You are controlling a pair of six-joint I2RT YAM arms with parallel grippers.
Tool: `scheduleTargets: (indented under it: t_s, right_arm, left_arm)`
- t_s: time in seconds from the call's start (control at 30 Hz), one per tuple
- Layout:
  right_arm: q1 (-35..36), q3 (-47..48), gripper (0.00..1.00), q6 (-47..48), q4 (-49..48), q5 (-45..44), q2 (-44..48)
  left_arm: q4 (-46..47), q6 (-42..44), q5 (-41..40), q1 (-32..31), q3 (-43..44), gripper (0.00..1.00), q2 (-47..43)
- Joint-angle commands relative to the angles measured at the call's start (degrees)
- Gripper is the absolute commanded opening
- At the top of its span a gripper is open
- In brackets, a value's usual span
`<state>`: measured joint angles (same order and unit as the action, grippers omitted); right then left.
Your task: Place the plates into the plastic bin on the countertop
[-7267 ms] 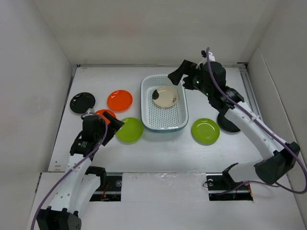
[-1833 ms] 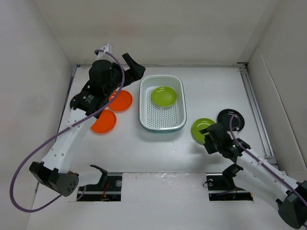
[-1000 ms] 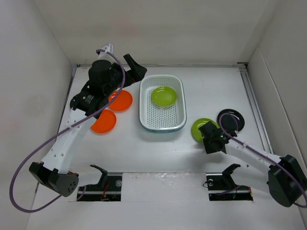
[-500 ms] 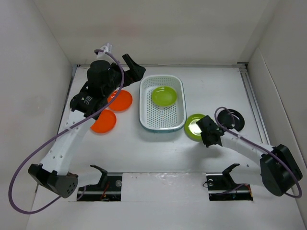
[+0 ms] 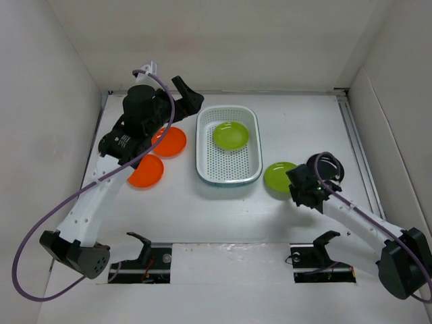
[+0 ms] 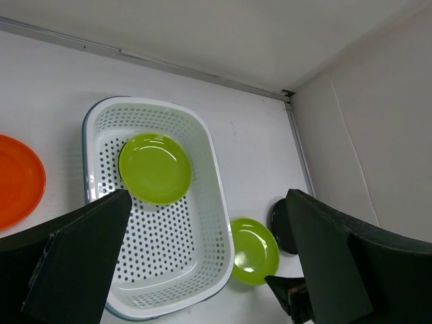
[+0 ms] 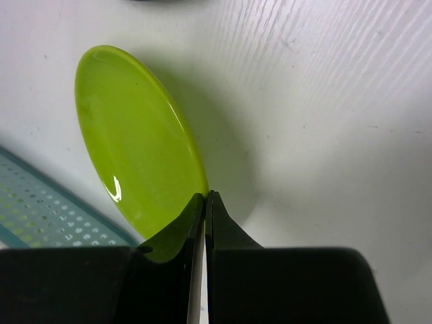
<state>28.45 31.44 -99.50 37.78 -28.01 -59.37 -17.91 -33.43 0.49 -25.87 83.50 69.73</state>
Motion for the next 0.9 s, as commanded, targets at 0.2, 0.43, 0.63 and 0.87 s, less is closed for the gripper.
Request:
scheduleTargets:
  t_s: [0.2, 0.43, 0.63, 0.87]
  right_arm:
    - [-0.3, 12.5, 0.0, 1.1, 6.6, -12.3, 1.7]
    - [-1.4, 21.1, 0.0, 6.7, 2.1, -16.8, -0.3]
    - [-0.8, 27.4, 0.0, 33.4, -29.1, -2.0, -13.6]
    - [0.6, 44.9, 0.0, 41.9, -27.9, 7.2, -34.8]
  left_arm:
    - [-1.6, 0.8, -5.1, 0.0, 3.8, 1.0, 2.9]
    - [-4.1, -0.9, -8.1, 2.8, 5.9, 1.0, 5.3]
    - [-1.4, -1.6, 3.4, 16.8, 1.5, 1.0, 8.1]
    - [-2.0, -3.1, 5.1, 25.9, -4.6, 1.0, 10.6]
